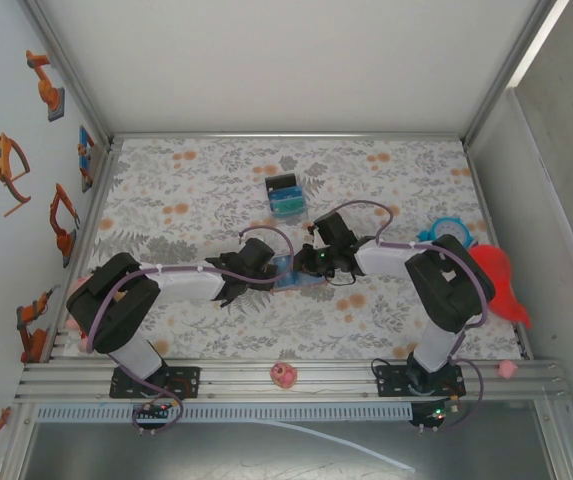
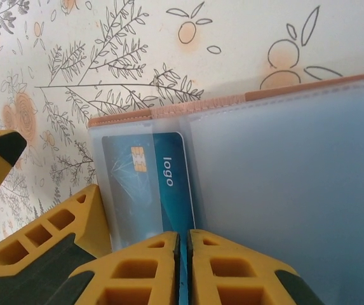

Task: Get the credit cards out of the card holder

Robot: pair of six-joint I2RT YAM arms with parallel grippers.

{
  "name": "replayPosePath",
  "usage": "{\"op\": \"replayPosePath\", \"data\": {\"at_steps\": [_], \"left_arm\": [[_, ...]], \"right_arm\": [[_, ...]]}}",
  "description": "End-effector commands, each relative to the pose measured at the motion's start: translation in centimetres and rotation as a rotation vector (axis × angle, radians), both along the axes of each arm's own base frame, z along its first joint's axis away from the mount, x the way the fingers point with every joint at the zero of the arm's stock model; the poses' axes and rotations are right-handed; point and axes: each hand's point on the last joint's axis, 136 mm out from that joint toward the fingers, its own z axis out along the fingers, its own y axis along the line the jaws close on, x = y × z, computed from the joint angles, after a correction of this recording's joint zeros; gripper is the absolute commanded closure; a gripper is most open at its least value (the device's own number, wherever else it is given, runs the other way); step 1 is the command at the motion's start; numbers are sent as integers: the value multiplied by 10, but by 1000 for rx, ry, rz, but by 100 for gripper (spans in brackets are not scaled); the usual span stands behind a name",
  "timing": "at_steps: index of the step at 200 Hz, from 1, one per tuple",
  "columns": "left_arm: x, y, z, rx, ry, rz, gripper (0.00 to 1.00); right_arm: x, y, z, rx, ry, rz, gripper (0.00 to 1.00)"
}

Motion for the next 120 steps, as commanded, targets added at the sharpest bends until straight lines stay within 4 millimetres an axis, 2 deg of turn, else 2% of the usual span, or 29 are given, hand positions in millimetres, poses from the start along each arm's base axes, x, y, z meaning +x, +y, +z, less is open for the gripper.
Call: {"op": "replayPosePath", "data": {"at_steps": [1,69,120], "left_arm": [[-7,11,-11,72,42,8,3],[-6,10,-11,71,39,9,3],[-5,10,-10,70,37,9,3]], "right_arm": [[-2,-4,5,4,-9,-4,88],[-5,-11,16,-9,-52,4,88],[-7,-10,1,-17,-17,6,84]]}}
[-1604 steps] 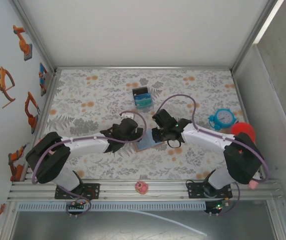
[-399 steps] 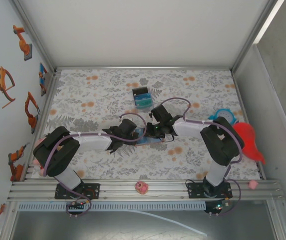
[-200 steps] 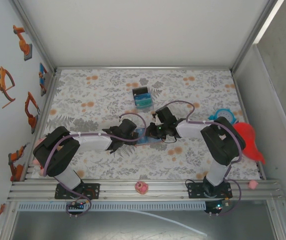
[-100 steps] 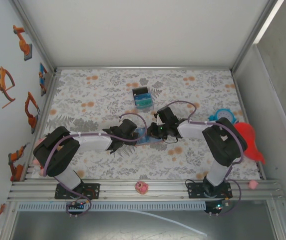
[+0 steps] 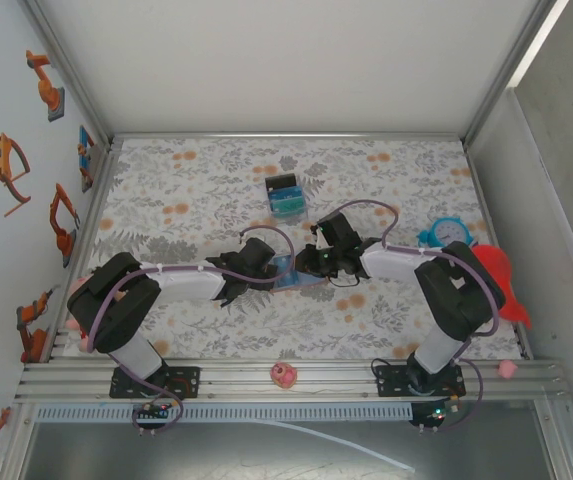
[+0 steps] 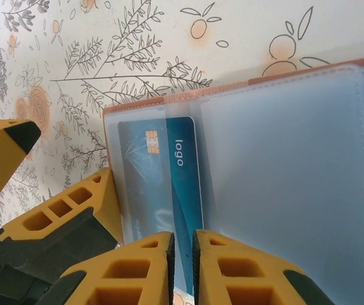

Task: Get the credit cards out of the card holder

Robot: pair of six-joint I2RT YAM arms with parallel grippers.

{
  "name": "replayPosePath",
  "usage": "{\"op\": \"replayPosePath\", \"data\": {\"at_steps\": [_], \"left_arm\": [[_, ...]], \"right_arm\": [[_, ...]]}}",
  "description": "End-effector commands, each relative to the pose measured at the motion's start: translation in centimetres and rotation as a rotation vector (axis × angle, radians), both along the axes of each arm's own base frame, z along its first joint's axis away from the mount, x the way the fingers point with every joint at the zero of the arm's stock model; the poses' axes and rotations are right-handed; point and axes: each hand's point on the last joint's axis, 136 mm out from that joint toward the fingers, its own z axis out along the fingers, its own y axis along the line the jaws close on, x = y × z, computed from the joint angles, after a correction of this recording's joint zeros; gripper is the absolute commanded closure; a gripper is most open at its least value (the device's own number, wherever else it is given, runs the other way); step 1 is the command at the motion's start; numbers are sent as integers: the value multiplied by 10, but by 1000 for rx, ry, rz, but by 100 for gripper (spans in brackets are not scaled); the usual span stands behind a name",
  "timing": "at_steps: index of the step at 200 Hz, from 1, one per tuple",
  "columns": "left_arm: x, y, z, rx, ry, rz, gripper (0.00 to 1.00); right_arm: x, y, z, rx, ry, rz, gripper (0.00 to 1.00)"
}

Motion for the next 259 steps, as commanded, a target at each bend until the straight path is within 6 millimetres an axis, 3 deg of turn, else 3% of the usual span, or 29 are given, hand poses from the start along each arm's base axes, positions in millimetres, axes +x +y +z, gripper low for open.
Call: {"op": "replayPosePath", "data": {"at_steps": [1,78,127,177,219,259], "left_arm": [[-5,10,-9,66,33,10,3],[-4,7,-9,57,33,9,3],[-4,7,-11,57,37,6,3],[-5,7,-11,55,40,7,3],[-5,8,-11,58,38,11,3],[-6,11,-10,63,34,12,3]], "right_arm": [[-1,-4,-12,-20,14,0,84],[-3,4,-26,13,55,12,80],[-4,12,-20,66,55,26,84],[-4,13,-23,69,61,28,82],[-4,8,-27,41,58,17,96],[-1,-1,-23,3,33,8,100]]}}
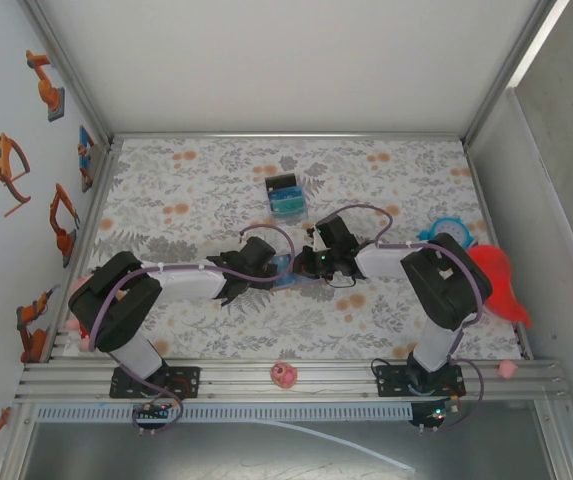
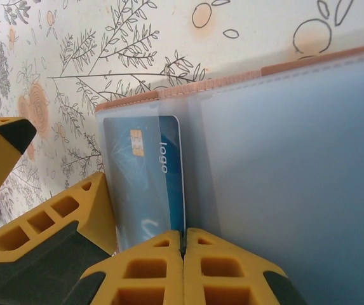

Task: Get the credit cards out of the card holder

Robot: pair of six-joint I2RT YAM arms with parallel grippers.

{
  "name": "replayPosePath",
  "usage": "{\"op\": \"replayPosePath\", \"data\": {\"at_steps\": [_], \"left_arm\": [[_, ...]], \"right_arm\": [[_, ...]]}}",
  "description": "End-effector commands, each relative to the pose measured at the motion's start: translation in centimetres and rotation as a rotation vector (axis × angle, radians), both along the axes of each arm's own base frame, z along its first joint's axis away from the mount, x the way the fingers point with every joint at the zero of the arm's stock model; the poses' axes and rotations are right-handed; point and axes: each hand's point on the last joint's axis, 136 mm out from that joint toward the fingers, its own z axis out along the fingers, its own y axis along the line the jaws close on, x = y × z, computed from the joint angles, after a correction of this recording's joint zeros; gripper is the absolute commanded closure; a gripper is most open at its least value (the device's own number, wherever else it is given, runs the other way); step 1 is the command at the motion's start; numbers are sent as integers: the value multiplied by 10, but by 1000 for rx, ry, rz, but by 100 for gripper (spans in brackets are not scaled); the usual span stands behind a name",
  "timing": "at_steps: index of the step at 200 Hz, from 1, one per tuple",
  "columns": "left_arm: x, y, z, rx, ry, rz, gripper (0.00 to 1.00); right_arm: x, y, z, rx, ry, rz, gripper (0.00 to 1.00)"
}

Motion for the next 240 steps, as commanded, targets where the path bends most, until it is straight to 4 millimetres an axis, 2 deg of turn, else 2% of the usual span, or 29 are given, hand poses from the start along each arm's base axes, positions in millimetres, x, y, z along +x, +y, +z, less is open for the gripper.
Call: {"op": "replayPosePath", "data": {"at_steps": [1,75,104,198,240], "left_arm": [[-8,10,-11,53,39,7,3],[-5,10,-7,55,20,3,3],[-1,8,-2,59,1,-5,3],[19,-12,47,-8,-114,-32,3],[19,-28,39,-28,-75,-89,3]], "right_arm": [[-3,-13,-6,-57,-2,-9,100],[5,-28,-3,-146,-28,-7,100],[9,-28,-1,-165,-42,3,100],[11,-27,4,-163,-48,4,100],[10,-27,2,-160,-43,3,100]]}}
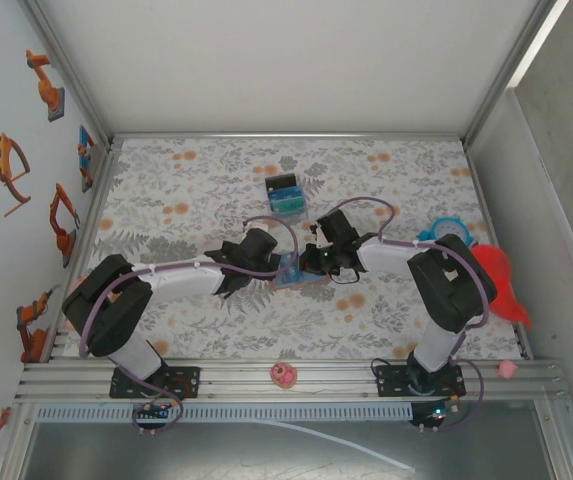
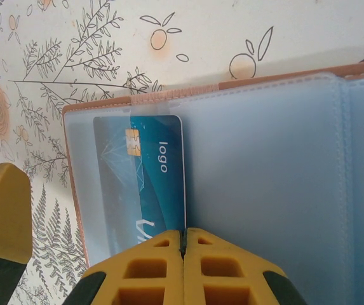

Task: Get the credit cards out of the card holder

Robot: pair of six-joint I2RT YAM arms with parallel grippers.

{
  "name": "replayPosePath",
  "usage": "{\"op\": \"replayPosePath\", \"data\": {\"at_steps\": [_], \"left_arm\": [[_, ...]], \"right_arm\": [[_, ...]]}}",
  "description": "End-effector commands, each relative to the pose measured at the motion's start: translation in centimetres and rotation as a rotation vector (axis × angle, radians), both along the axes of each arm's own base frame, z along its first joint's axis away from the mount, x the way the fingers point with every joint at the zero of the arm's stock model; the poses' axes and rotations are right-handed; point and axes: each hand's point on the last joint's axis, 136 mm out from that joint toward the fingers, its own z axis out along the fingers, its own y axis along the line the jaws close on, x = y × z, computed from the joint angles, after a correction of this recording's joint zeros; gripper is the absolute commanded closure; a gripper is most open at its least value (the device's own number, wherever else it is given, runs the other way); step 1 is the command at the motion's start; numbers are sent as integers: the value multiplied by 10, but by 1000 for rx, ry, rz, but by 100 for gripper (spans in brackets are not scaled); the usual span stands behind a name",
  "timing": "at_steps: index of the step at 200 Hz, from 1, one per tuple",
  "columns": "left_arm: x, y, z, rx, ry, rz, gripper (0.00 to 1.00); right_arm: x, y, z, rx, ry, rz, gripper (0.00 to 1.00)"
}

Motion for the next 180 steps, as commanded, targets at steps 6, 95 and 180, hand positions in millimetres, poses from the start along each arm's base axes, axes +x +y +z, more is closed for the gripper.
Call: {"op": "replayPosePath", "data": {"at_steps": [6,95,180], "left_arm": [[2,-17,2,-15,18,-58,3],[-4,-16,-33,72,106,-92,3],[-4,-14,-40,111,120,-101,3]], "right_arm": [[2,-7,1,-30,-6,-11,100],[2,-9,8,-34,-15,-5,100],[6,-19,14,-30,-34,-28,100]]}}
